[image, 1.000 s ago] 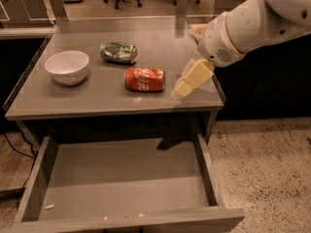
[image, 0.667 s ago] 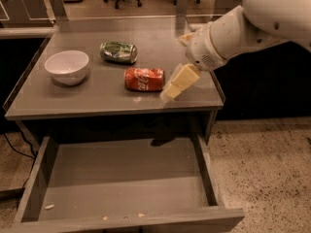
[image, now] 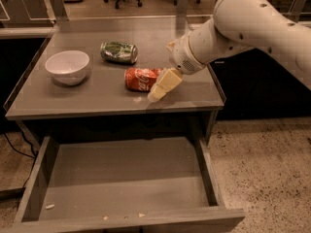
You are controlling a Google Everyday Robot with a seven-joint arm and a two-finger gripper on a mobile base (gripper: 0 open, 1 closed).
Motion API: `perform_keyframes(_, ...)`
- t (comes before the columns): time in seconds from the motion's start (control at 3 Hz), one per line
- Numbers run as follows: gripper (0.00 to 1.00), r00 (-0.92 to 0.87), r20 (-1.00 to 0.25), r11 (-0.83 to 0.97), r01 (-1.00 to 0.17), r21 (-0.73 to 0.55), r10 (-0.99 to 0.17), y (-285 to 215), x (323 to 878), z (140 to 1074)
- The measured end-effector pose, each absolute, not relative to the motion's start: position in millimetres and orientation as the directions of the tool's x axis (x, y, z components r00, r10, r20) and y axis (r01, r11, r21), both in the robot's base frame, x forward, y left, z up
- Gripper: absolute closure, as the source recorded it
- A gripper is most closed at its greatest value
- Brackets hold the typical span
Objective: Place coke can into top drawer
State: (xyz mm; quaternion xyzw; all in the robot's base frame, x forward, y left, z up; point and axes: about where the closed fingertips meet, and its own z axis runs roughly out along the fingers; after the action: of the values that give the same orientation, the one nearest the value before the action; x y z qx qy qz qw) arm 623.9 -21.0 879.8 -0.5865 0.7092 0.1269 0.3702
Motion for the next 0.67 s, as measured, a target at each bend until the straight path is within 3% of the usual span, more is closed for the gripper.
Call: perform_keyframes(0.67, 0.0, -0.061, -0.649, 0.268, -0.937, -0.224, -0.758, -4, 650, 845)
